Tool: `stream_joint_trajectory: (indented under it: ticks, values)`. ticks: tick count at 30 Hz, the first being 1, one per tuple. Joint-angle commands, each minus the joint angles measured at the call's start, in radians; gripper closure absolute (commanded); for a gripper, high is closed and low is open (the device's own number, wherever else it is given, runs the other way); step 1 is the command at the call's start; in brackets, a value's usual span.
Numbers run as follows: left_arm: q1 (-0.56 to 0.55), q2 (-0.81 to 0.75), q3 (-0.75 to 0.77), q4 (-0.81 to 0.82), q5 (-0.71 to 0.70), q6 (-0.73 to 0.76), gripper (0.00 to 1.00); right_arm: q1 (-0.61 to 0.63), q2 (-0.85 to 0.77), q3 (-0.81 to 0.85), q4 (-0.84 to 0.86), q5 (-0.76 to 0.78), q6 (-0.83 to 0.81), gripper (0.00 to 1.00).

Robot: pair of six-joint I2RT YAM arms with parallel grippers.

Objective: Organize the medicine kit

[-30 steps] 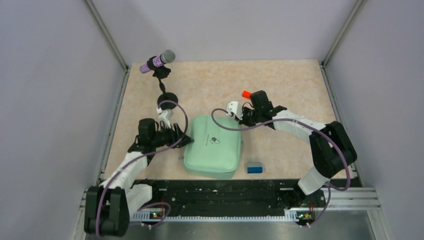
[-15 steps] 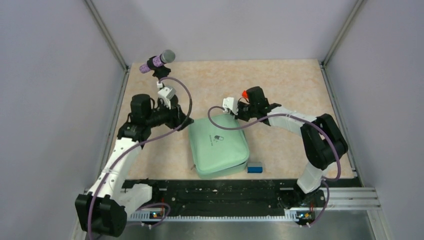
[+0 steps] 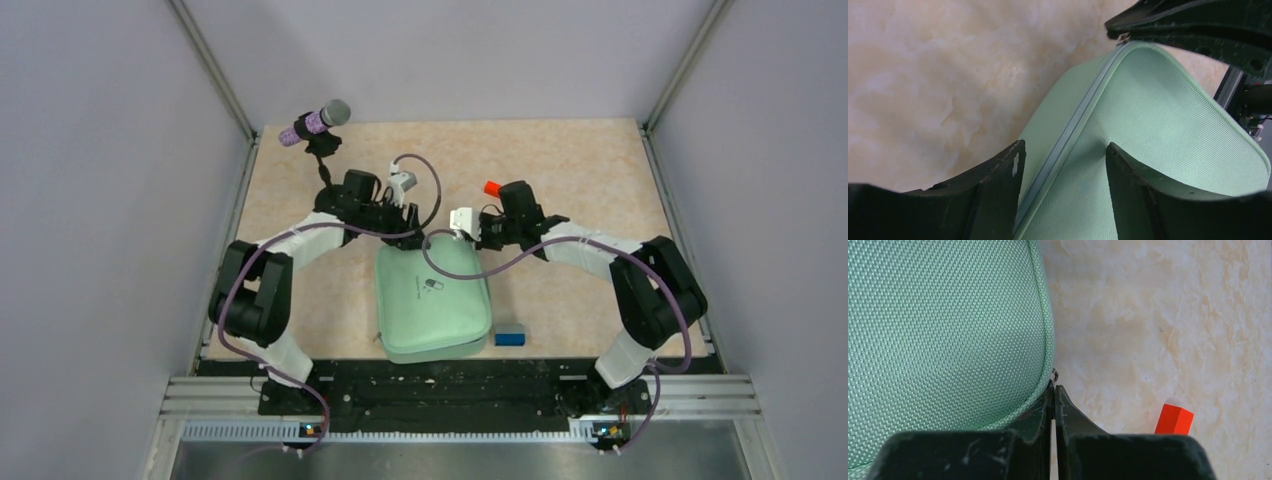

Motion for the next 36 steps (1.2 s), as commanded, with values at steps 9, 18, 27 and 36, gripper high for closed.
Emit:
stream_joint_trajectory:
  ticks: [9, 18, 27, 36]
  values:
    - [-0.062, 0.175, 0.173, -0.026, 0.139, 0.078, 0.99, 0.015, -0.06, -0.022, 0.04, -0.054, -0.04, 1.0]
    - [-0.028, 0.09, 0.145, -0.108, 0.063, 0.14, 1.0, -0.023, -0.178, -0.079, -0.099, 0.015, -0.134, 1.0]
    - [0.044, -0.012, 0.026, -0.021, -0.001, 0.068, 1.0, -0.029, -0.306, -0.166, -0.202, 0.029, -0.096, 1.0]
    - [0.102, -0.103, -0.049, 0.032, -0.067, 0.015, 1.0, -0.029, -0.409, -0.176, -0.336, -0.017, -0.039, 1.0]
